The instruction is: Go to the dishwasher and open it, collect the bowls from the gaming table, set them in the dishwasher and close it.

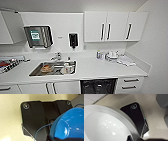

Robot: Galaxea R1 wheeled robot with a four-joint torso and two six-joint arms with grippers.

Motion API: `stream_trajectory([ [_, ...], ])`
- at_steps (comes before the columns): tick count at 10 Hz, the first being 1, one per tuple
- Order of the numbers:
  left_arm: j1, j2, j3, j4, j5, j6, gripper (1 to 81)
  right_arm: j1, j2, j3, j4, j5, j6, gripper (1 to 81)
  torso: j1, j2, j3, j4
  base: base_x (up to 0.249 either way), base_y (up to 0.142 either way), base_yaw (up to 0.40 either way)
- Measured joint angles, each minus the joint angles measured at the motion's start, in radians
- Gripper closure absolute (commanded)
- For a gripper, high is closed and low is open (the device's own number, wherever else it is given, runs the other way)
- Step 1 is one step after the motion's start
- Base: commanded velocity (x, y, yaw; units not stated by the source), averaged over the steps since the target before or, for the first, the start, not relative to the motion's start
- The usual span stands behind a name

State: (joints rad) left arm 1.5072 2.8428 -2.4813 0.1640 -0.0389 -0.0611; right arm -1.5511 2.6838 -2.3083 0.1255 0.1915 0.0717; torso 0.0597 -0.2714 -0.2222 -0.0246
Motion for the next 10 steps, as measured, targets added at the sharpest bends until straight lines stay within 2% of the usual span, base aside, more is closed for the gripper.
stream_trajectory([
  [5,-0.019,-0.233,0.317,0.0,-0.023,-0.004,81.1,0.0,0.0,0.002,0.0,0.003,0.0,81.1,0.0,0.0,-0.01,0.0,0.0,0.0,0.0],
  [8,-0.036,-0.365,0.512,0.0,-0.039,-0.007,81.1,0.006,0.001,0.002,0.0,0.006,0.0,81.1,-0.001,0.0,-0.099,0.0,0.0,0.0,0.0],
  [10,-0.054,-0.454,0.59,0.0,-0.049,-0.007,81.1,0.022,-0.001,0.002,0.0,0.011,0.0,81.1,0.0,0.0,-0.169,0.0,0.0,0.0,0.0],
])
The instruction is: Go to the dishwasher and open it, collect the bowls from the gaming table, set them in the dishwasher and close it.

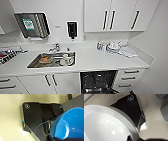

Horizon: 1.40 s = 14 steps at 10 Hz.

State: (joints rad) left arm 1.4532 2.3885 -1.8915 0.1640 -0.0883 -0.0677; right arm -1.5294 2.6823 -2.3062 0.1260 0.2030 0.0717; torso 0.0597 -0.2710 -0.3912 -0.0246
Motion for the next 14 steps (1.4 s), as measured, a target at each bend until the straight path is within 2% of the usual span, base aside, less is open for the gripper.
stream_trajectory([
  [4,-0.024,-0.153,0.195,0.0,-0.043,0.0,81.1,0.014,-0.006,0.0,0.001,0.008,0.0,81.1,0.001,0.001,-0.128,0.0,0.0,0.0,0.0],
  [6,-0.086,-0.229,0.238,-0.003,-0.057,-0.008,81.1,0.021,-0.007,0.0,0.003,0.016,0.001,81.1,0.001,0.001,-0.143,0.0,0.0,0.0,0.0],
  [8,-0.158,-0.282,0.324,-0.004,-0.07,-0.015,81.1,0.021,-0.007,0.0,0.003,0.016,0.001,81.1,0.001,0.002,-0.142,0.0,0.0,0.0,0.0],
  [10,-0.219,-0.334,0.385,-0.005,-0.053,-0.042,81.1,0.02,-0.006,0.0,0.003,0.014,0.001,81.1,0.001,0.002,-0.142,0.0,0.0,0.0,0.0],
  [11,-0.267,-0.333,0.393,-0.005,-0.036,-0.064,81.1,0.022,-0.007,0.0,0.003,0.014,0.001,81.1,0.001,0.002,-0.142,0.0,0.0,0.0,0.0],
  [14,-0.417,-0.319,0.42,-0.004,-0.002,-0.09,81.1,0.028,-0.007,0.003,0.003,0.014,0.001,81.1,0.001,0.002,-0.151,0.0,0.0,0.0,0.0],
])
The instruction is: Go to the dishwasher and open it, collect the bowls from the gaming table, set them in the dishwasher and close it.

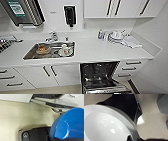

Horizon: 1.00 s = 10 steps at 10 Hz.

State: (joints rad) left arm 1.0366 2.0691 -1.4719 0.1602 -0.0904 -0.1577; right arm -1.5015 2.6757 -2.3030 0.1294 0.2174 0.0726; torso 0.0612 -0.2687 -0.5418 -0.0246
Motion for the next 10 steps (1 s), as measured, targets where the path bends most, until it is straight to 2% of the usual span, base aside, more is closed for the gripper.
stream_trajectory([
  [1,-0.056,0.009,0.008,0.0,0.029,-0.003,81.1,0.003,0.0,0.001,0.0,0.001,0.0,81.1,0.0,0.0,-0.02,0.0,0.0,0.0,0.0],
  [4,-0.242,0.05,0.03,0.0,0.171,-0.035,81.1,0.015,-0.002,0.011,0.0,0.004,0.003,81.1,0.001,0.001,-0.121,0.0,0.0,0.0,0.0],
  [6,-0.368,0.066,0.034,0.001,0.28,-0.074,81.1,0.026,-0.002,0.011,0.0,0.012,0.006,81.1,0.001,0.001,-0.186,0.0,0.0,0.0,0.0],
  [7,-0.427,0.077,0.036,0.002,0.326,-0.084,81.1,0.025,-0.003,0.011,0.0,0.011,0.006,81.1,0.002,0.002,-0.194,0.0,0.0,0.0,0.0],
  [10,-0.6,0.134,0.047,0.005,0.466,-0.156,81.1,0.031,-0.004,0.012,0.001,0.019,0.008,81.1,0.002,0.003,-0.203,0.0,0.0,0.0,0.0],
])
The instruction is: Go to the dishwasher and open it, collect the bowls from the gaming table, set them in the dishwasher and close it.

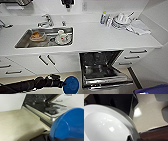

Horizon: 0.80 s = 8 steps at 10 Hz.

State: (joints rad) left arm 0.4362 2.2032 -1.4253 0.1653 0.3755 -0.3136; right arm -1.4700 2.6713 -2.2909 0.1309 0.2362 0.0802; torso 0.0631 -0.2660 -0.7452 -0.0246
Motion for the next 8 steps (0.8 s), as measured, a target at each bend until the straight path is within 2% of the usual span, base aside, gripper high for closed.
stream_trajectory([
  [3,-0.081,0.113,-0.01,0.003,0.067,-0.051,81.1,-0.001,0.0,0.0,0.0,0.0,0.0,81.1,0.0,0.0,-0.001,0.0,0.0,0.0,0.0],
  [6,-0.115,0.236,-0.08,0.004,0.093,-0.078,81.1,-0.001,0.006,0.0,0.0,0.0,0.001,81.1,0.001,0.001,-0.001,0.0,0.0,0.0,0.0],
  [8,-0.119,0.343,-0.123,0.005,0.098,-0.084,81.1,-0.001,0.007,0.0,0.0,0.0,0.001,81.1,0.001,0.001,-0.001,0.0,0.0,0.0,0.0],
])
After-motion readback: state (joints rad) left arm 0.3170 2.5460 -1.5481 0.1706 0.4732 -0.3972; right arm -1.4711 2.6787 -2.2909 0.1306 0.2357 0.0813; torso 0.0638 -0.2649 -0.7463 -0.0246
